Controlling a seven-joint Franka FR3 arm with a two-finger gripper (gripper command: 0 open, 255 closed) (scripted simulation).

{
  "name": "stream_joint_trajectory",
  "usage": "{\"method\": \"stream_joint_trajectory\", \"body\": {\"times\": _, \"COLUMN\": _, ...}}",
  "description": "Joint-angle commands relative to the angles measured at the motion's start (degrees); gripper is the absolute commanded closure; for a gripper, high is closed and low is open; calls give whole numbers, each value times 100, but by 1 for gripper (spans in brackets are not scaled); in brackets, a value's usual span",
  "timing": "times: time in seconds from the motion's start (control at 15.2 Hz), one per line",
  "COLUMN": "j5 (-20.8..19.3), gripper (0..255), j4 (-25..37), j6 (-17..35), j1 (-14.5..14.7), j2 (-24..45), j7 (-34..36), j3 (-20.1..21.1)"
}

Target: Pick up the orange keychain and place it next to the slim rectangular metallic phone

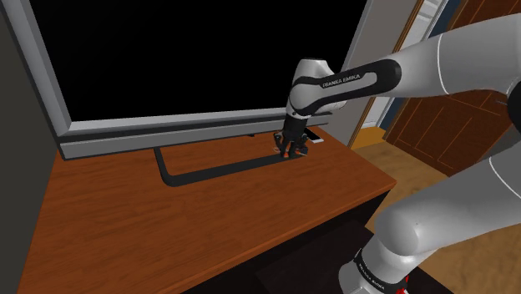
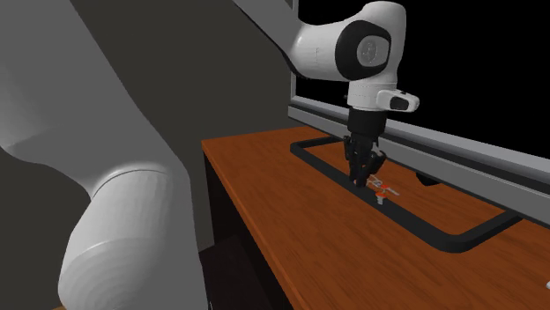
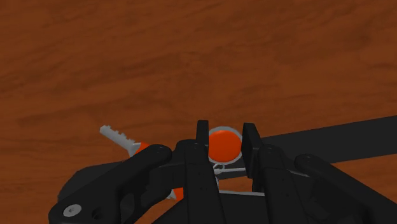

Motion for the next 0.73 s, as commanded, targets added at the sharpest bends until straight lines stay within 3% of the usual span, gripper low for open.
{"method": "stream_joint_trajectory", "body": {"times": 0.0, "j5": -68, "gripper": 255, "j4": -3, "j6": -53, "j1": -120, "j2": -46, "j7": -275, "j3": -192}}
{"method": "stream_joint_trajectory", "body": {"times": 0.66, "j5": -489, "gripper": 255, "j4": 390, "j6": -27, "j1": -807, "j2": 400, "j7": -1641, "j3": -1158}}
